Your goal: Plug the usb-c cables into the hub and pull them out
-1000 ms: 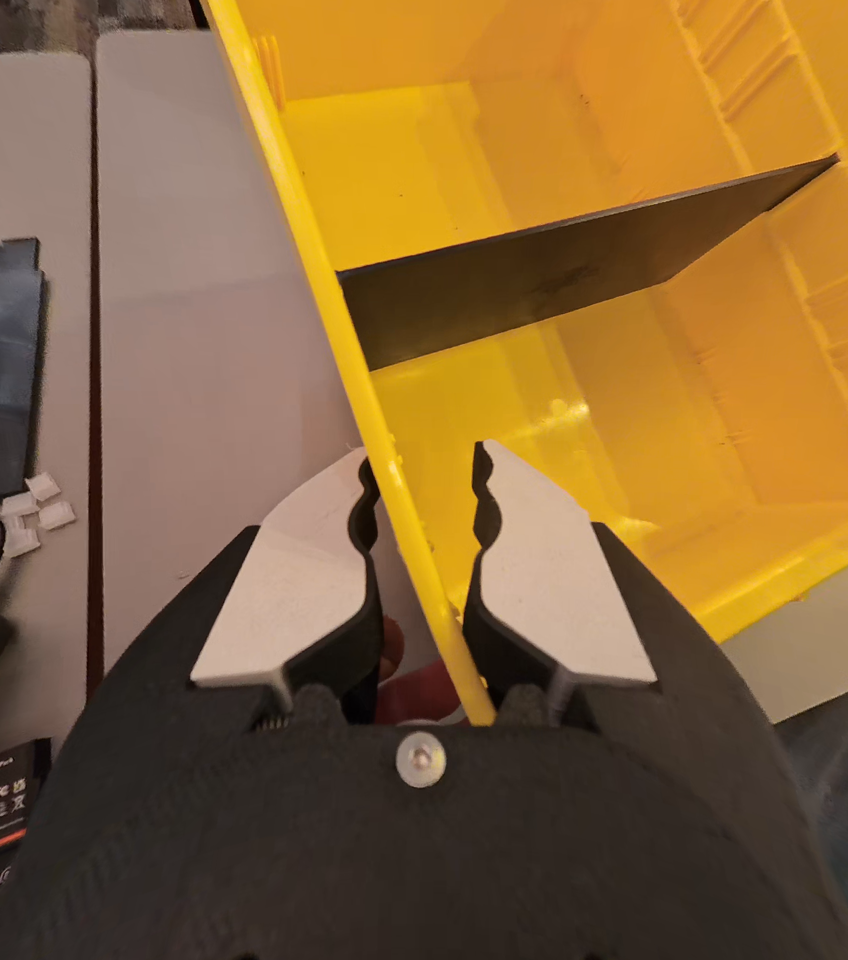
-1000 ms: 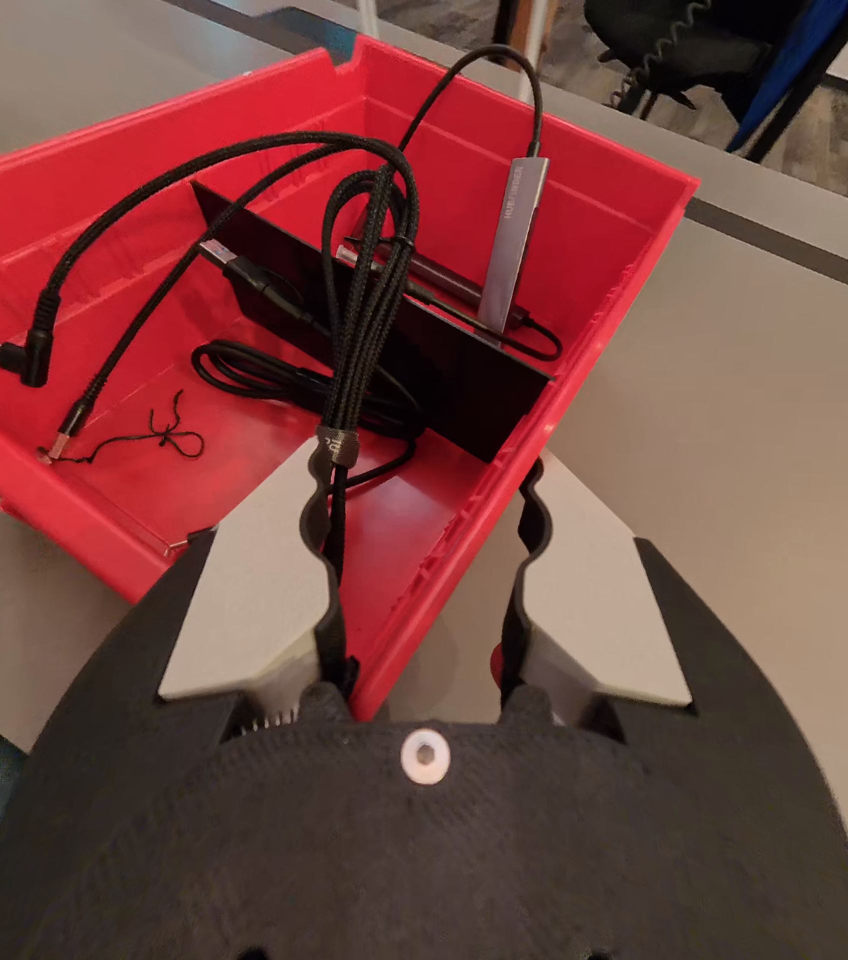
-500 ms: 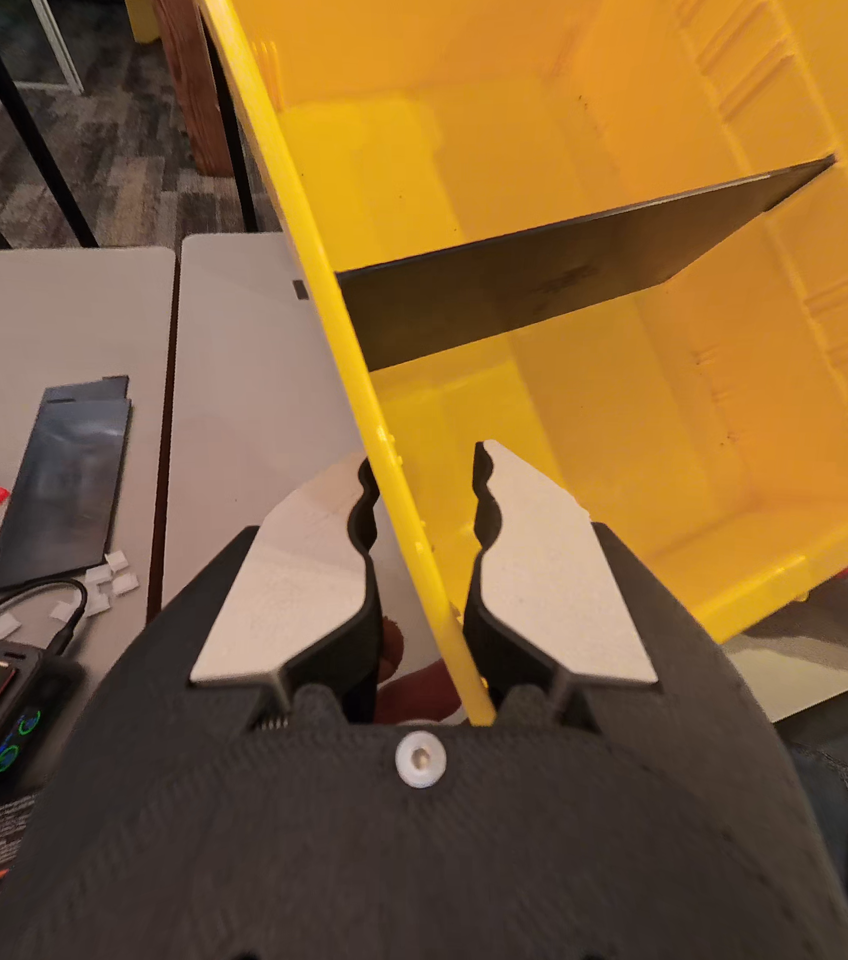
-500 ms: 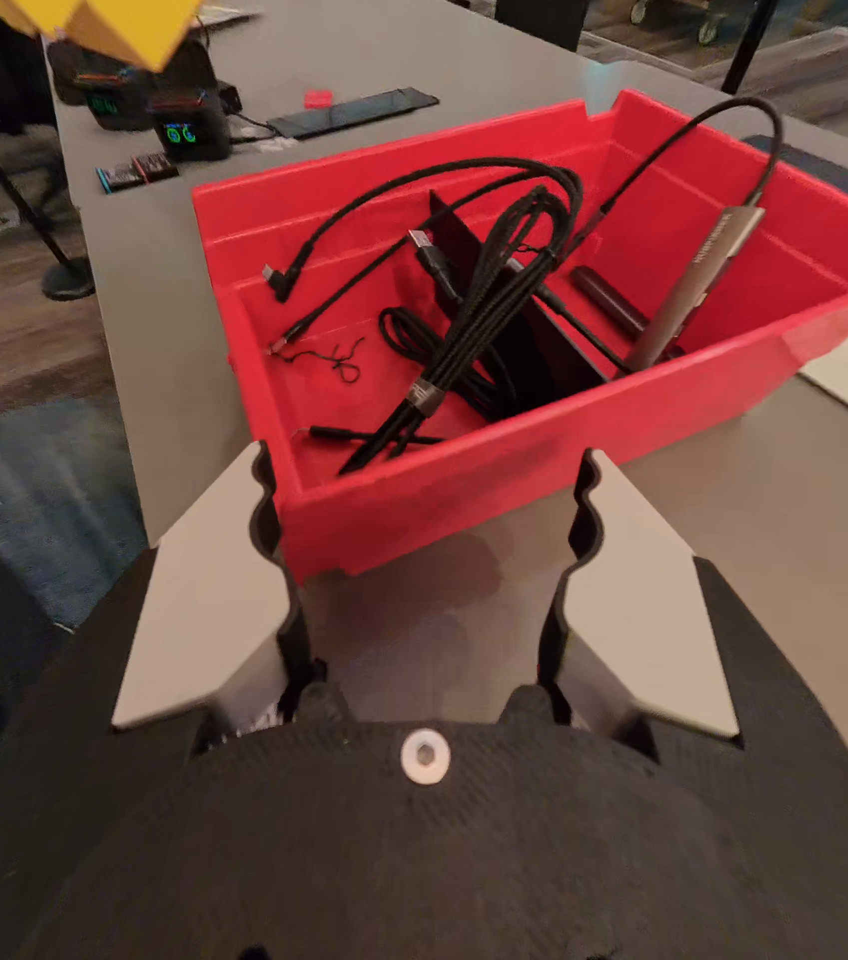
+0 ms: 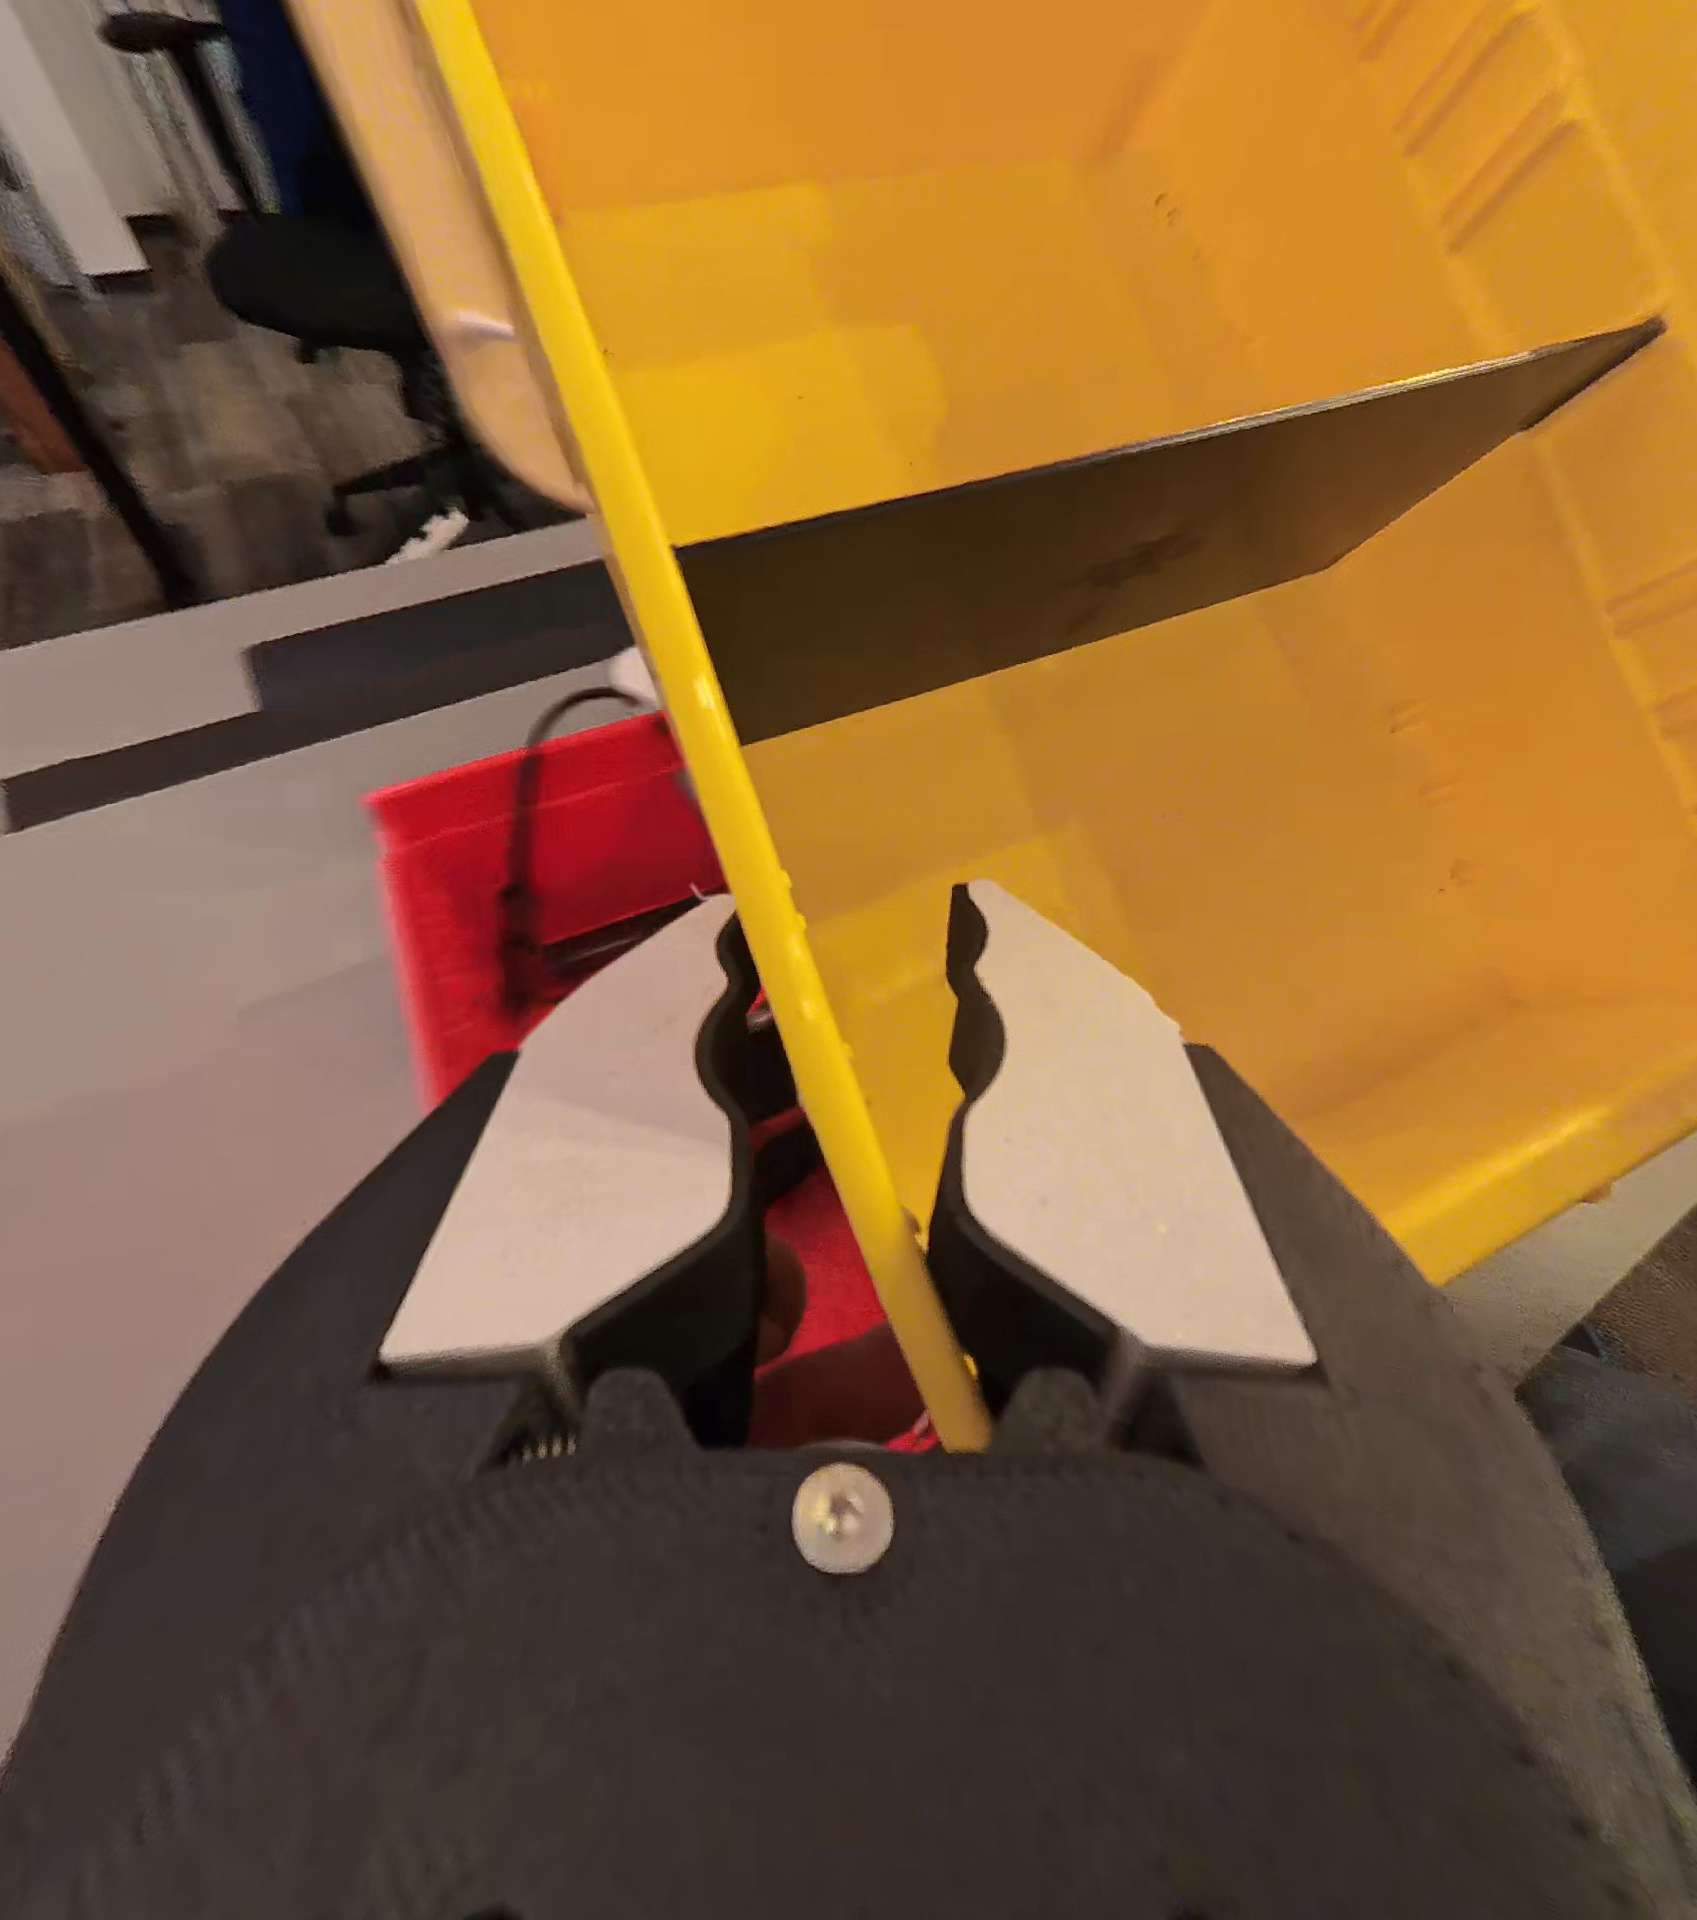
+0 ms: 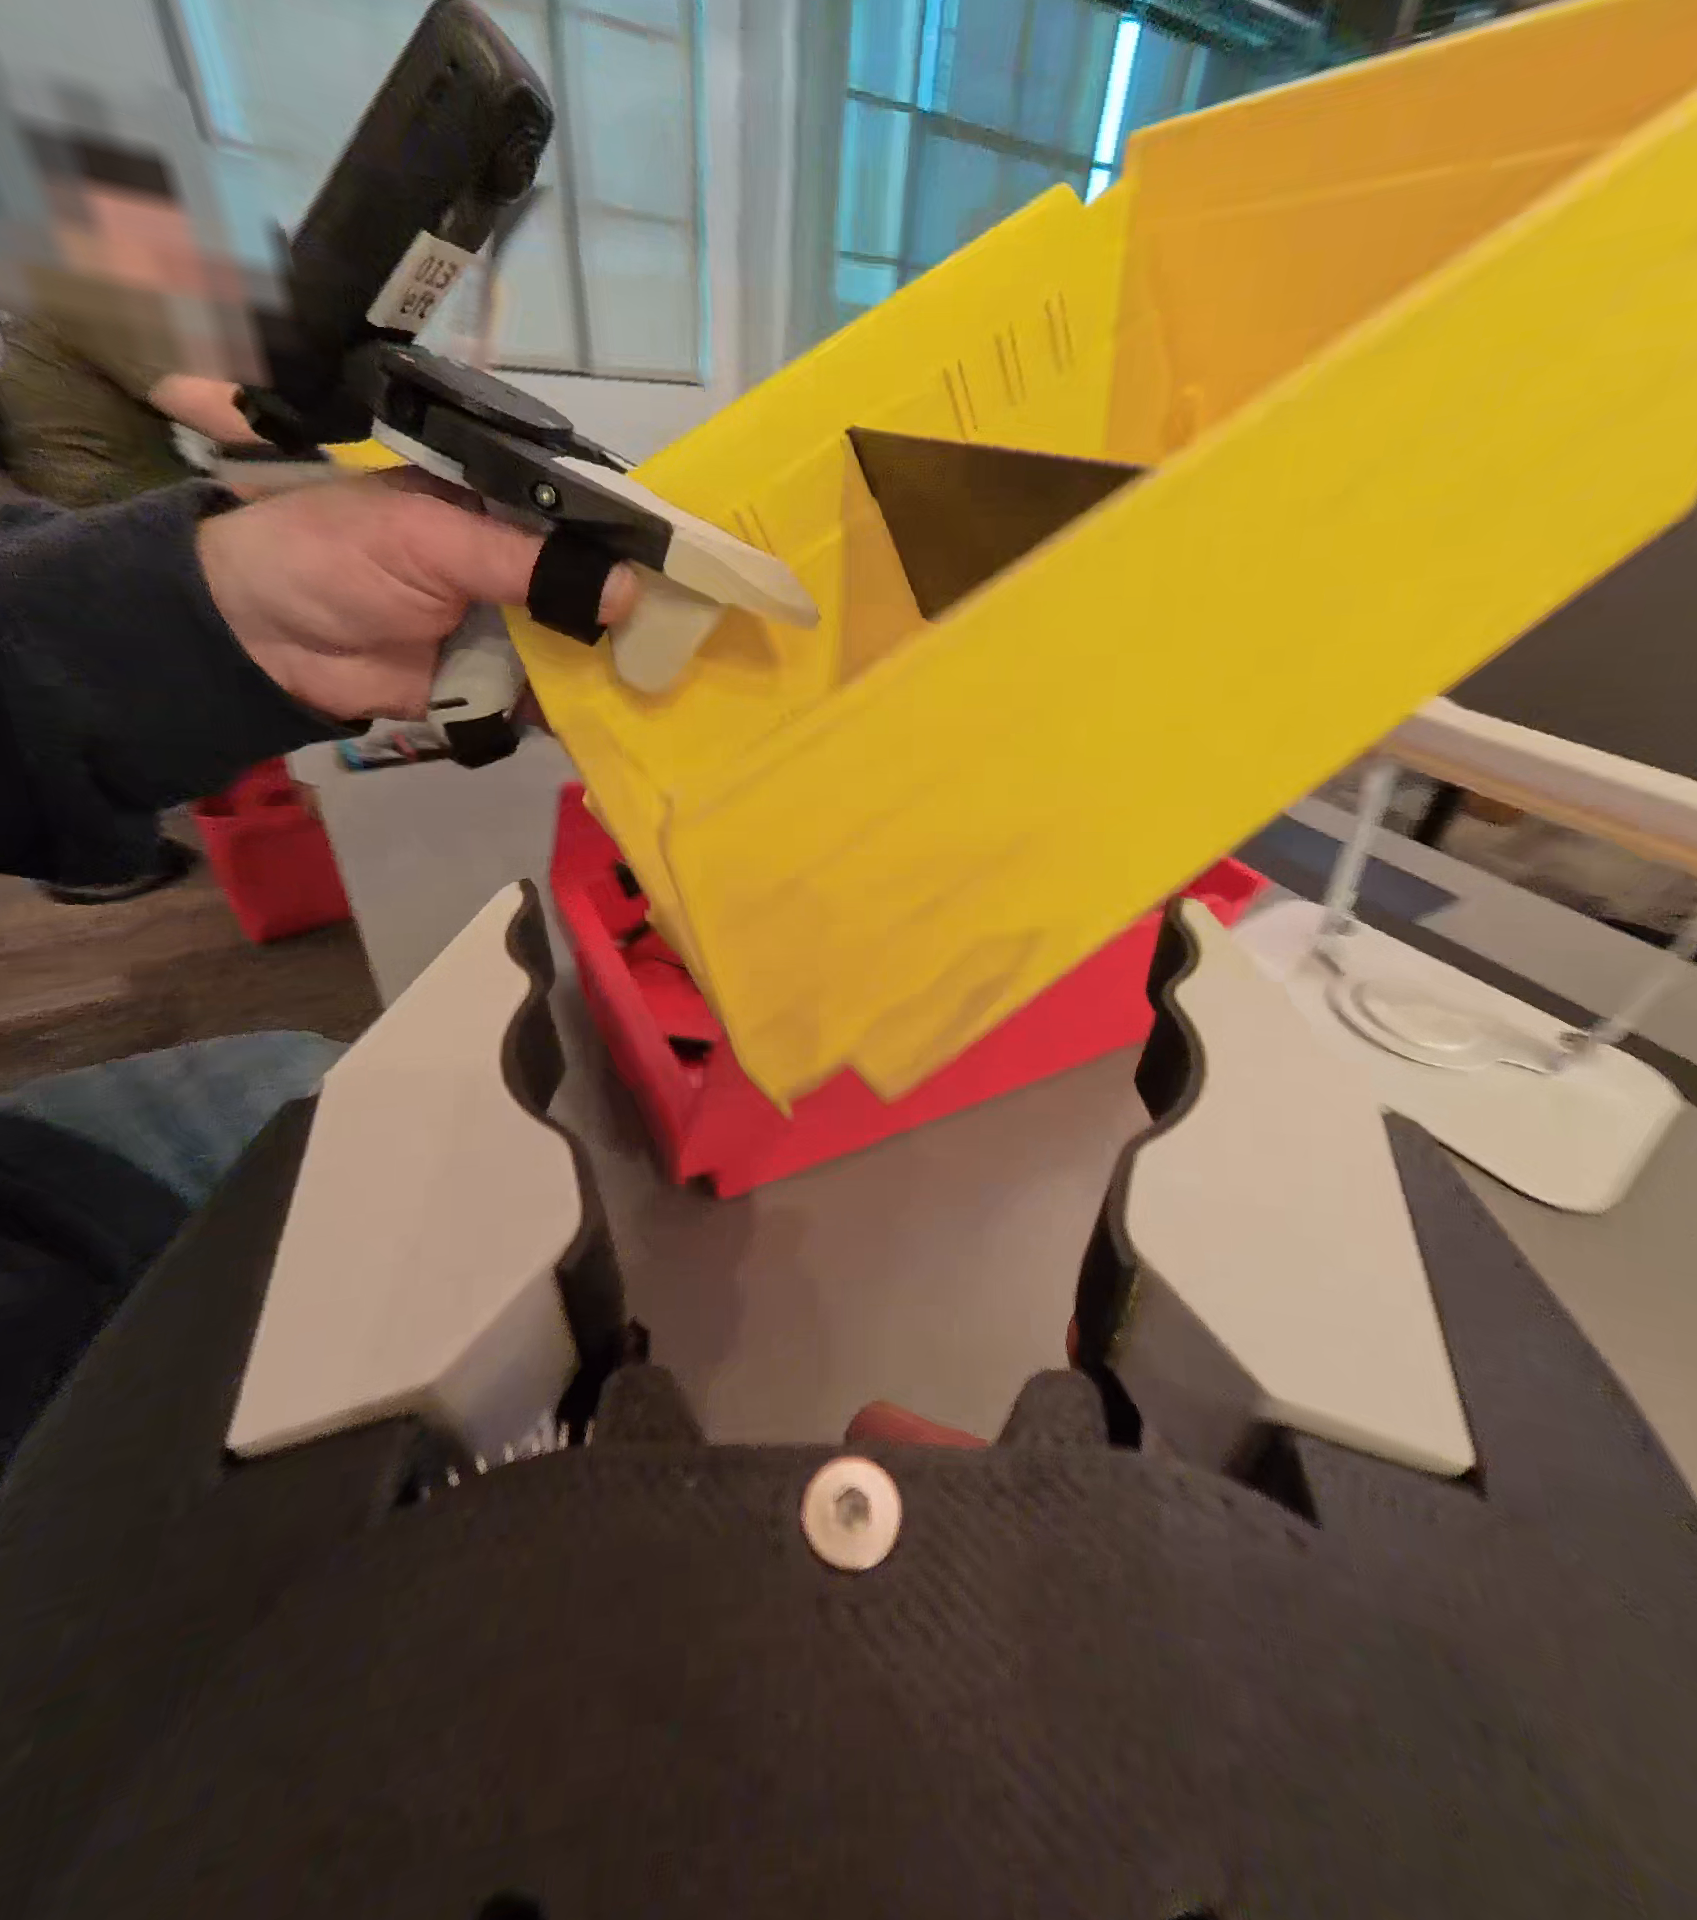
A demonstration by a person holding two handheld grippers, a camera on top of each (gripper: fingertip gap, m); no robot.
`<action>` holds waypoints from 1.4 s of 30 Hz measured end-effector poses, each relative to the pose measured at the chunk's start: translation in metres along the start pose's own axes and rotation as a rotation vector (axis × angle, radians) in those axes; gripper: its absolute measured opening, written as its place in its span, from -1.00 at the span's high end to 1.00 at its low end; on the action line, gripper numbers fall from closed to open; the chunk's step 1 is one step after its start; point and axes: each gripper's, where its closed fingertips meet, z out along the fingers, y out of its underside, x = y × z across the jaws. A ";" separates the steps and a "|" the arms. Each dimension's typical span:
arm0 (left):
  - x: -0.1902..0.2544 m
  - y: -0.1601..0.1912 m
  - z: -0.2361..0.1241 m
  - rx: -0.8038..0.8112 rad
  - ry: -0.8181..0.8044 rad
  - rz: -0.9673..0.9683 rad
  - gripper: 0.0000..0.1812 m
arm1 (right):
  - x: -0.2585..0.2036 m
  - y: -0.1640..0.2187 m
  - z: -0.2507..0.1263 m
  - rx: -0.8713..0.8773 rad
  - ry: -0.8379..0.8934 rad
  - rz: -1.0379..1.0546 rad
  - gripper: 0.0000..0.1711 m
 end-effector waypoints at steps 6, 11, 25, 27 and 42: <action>0.106 -0.002 0.077 -0.001 0.136 -0.010 0.61 | 0.064 0.028 -0.062 -0.114 0.446 -0.165 0.07; 0.175 0.011 0.118 -0.033 0.184 0.018 0.58 | 0.099 0.057 -0.129 -0.150 0.618 -0.084 0.21; 0.287 0.103 0.183 -0.308 0.444 -0.205 0.15 | 0.136 0.148 -0.221 -0.245 0.683 0.281 0.36; 0.294 0.110 0.181 -0.347 0.502 -0.236 -0.04 | 0.141 0.156 -0.225 -0.262 0.710 0.284 0.47; 0.177 0.048 0.075 -0.174 0.338 0.112 0.08 | 0.181 0.163 -0.253 -0.355 0.862 0.131 0.97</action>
